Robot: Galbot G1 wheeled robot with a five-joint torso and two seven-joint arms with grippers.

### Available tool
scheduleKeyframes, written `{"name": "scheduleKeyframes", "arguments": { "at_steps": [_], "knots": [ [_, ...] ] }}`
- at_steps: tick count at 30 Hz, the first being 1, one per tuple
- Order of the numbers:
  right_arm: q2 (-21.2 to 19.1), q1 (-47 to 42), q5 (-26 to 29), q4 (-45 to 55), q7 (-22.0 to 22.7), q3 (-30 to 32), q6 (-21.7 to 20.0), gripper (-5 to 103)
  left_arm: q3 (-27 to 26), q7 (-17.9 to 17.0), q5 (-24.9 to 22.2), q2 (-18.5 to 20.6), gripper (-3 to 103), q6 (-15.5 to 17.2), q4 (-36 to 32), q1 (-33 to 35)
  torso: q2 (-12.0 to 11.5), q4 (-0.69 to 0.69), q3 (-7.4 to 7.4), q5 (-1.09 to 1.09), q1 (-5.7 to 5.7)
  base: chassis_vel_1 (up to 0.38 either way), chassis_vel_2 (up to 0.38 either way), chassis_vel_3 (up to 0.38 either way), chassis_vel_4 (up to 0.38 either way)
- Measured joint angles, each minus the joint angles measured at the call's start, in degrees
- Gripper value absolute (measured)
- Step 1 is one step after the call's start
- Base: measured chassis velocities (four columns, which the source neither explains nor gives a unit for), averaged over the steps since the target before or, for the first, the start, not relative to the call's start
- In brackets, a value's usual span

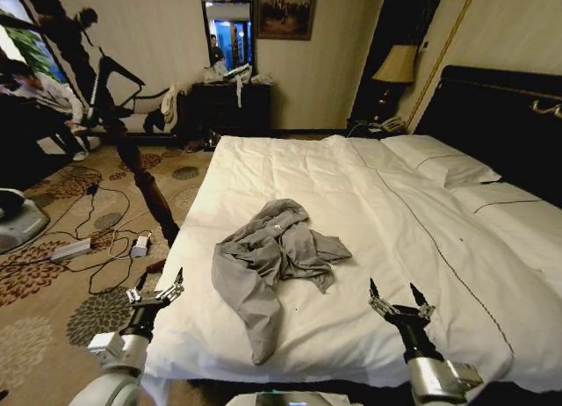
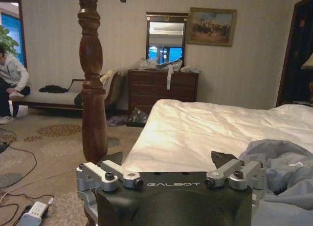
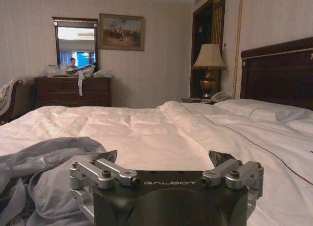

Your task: Pick up the clothes from the bed and hang them on the clothes hanger.

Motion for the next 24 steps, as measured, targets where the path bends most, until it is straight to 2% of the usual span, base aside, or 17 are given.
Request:
{"name": "scheduleKeyframes", "arguments": {
  "at_steps": [17, 24],
  "knots": [
    [-0.4, -0.4, 1.3, -0.8, 0.2, -0.8, -0.5, 100, 2.5, 0.1, 2.0, -0.6, 100, -0.1, 0.2, 0.8, 0.0, 0.00, 0.00, 0.00, 0.00, 0.000, 0.000, 0.000, 0.000],
    [-2.5, 0.8, 11.4, -2.7, 0.8, -3.1, -6.7, 100, 8.5, 2.1, 4.9, -0.8, 100, -2.6, 2.5, 4.5, 0.0, 0.00, 0.00, 0.00, 0.00, 0.000, 0.000, 0.000, 0.000]
  ]
}}
